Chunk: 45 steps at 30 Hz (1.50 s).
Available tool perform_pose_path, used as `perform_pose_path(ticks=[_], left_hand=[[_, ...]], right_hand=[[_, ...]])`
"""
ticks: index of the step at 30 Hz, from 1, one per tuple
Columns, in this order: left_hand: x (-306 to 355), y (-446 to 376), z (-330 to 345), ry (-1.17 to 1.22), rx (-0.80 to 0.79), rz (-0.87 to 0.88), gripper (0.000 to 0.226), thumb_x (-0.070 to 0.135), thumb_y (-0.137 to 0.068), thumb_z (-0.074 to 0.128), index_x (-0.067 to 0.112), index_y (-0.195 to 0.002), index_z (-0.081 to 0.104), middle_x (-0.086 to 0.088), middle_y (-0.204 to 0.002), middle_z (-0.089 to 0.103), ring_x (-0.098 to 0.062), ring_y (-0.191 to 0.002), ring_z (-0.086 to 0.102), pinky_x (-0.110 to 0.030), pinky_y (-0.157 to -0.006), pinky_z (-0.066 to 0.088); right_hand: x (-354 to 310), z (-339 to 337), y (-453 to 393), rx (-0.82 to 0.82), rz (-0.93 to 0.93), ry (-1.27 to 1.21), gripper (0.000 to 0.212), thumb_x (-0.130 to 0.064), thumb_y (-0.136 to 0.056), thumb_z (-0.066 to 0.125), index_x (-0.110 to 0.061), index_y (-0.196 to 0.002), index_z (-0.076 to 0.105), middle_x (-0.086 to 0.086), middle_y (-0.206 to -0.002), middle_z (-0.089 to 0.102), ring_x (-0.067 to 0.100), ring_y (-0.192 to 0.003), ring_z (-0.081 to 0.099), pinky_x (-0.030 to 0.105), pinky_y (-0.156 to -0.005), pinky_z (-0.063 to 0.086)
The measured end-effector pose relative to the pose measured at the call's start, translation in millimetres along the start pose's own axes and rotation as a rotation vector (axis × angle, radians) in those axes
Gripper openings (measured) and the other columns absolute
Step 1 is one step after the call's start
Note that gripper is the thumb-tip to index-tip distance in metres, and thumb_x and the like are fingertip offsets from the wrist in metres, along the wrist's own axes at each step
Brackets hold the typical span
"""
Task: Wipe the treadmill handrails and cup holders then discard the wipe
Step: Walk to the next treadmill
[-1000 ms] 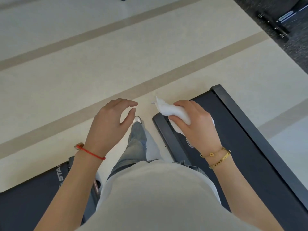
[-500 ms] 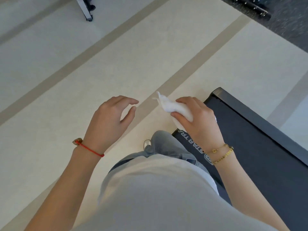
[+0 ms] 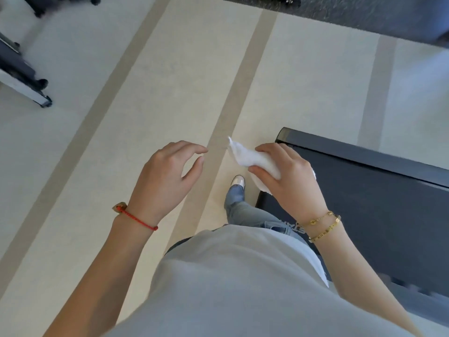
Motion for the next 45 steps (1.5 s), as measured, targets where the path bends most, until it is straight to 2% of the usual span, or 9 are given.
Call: perform_pose_path(ticks=[5,11,16,21,23,28,32,37,45], left_hand=[[17.3,-113.6,6.3,0.017,-0.064,0.141,0.019,0.015,-0.097,0.059,0.013,-0.112,0.071,0.004,-0.108,0.071,-0.018,-0.103,0.065,-0.038,-0.088,0.052],[53.8,-230.3,16.1,0.041,-0.116,0.268,0.019,0.016,-0.097,0.058,0.013,-0.111,0.071,0.003,-0.106,0.071,-0.018,-0.101,0.065,-0.037,-0.088,0.052],[83.2,-313.6,33.9,0.048,-0.171,0.377,0.019,0.016,-0.097,0.058,0.013,-0.110,0.071,0.003,-0.104,0.071,-0.020,-0.101,0.065,-0.041,-0.086,0.053],[114.8,-392.2,68.5,0.079,-0.257,0.510,0.019,0.015,-0.097,0.059,0.013,-0.110,0.072,0.003,-0.103,0.071,-0.018,-0.099,0.065,-0.034,-0.085,0.052],[127.3,-426.7,83.7,0.096,-0.299,0.551,0.019,0.016,-0.097,0.059,0.014,-0.110,0.072,0.004,-0.105,0.071,-0.017,-0.100,0.065,-0.035,-0.086,0.053],[168.3,-528.5,115.0,0.113,-0.358,0.671,0.018,0.016,-0.097,0.059,0.014,-0.109,0.072,0.004,-0.106,0.071,-0.019,-0.101,0.066,-0.042,-0.086,0.053],[216.3,-613.7,134.6,0.084,-0.395,0.813,0.018,0.017,-0.097,0.059,0.013,-0.110,0.071,0.002,-0.105,0.072,-0.021,-0.100,0.067,-0.043,-0.086,0.053],[281.6,-691.5,170.4,0.053,-0.475,0.976,0.019,0.015,-0.096,0.060,0.014,-0.112,0.070,0.001,-0.108,0.071,-0.023,-0.104,0.065,-0.045,-0.090,0.051],[383.0,-750.1,240.4,0.072,-0.624,1.149,0.020,0.017,-0.096,0.059,0.015,-0.113,0.070,0.002,-0.108,0.071,-0.022,-0.102,0.065,-0.043,-0.089,0.051]], right_hand=[[40.4,-26.7,-75.3,0.086,0.122,0.025,0.024,-0.025,-0.087,0.073,-0.012,-0.106,0.067,0.000,-0.096,0.066,0.020,-0.085,0.061,0.028,-0.073,0.046],[88.5,-68.2,-149.6,0.178,0.218,0.059,0.023,-0.024,-0.087,0.072,-0.014,-0.106,0.065,-0.002,-0.095,0.065,0.016,-0.081,0.058,0.014,-0.069,0.036],[127.9,-96.1,-191.1,0.247,0.314,0.078,0.022,-0.025,-0.088,0.071,-0.015,-0.106,0.064,-0.003,-0.096,0.065,0.012,-0.079,0.055,0.010,-0.070,0.035],[176.9,-118.3,-224.5,0.315,0.459,0.104,0.021,-0.029,-0.089,0.069,-0.017,-0.106,0.064,-0.006,-0.097,0.064,0.009,-0.081,0.054,0.001,-0.071,0.033],[198.5,-128.0,-241.1,0.348,0.513,0.102,0.023,-0.029,-0.089,0.069,-0.017,-0.107,0.064,-0.006,-0.098,0.064,0.009,-0.081,0.053,0.002,-0.071,0.033],[253.0,-160.3,-298.4,0.453,0.620,0.100,0.023,-0.029,-0.088,0.070,-0.018,-0.107,0.064,-0.006,-0.098,0.064,0.011,-0.085,0.056,0.014,-0.070,0.038],[292.6,-199.5,-348.1,0.589,0.684,0.118,0.023,-0.029,-0.087,0.071,-0.017,-0.107,0.065,-0.007,-0.097,0.064,0.009,-0.085,0.056,0.018,-0.072,0.041],[337.0,-242.9,-385.5,0.716,0.783,0.104,0.024,-0.027,-0.087,0.071,-0.015,-0.106,0.065,-0.005,-0.097,0.065,0.012,-0.087,0.058,0.029,-0.075,0.048],[407.2,-302.4,-398.7,0.846,0.935,0.095,0.026,-0.028,-0.087,0.072,-0.014,-0.107,0.065,-0.004,-0.097,0.064,0.013,-0.086,0.056,0.024,-0.075,0.045]])
Point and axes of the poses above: each hand's wrist, its own y-axis away from the middle knuckle, its own z-axis out of the palm, x = y × z, the point moved 10 cm from there along -y, towards the middle knuckle
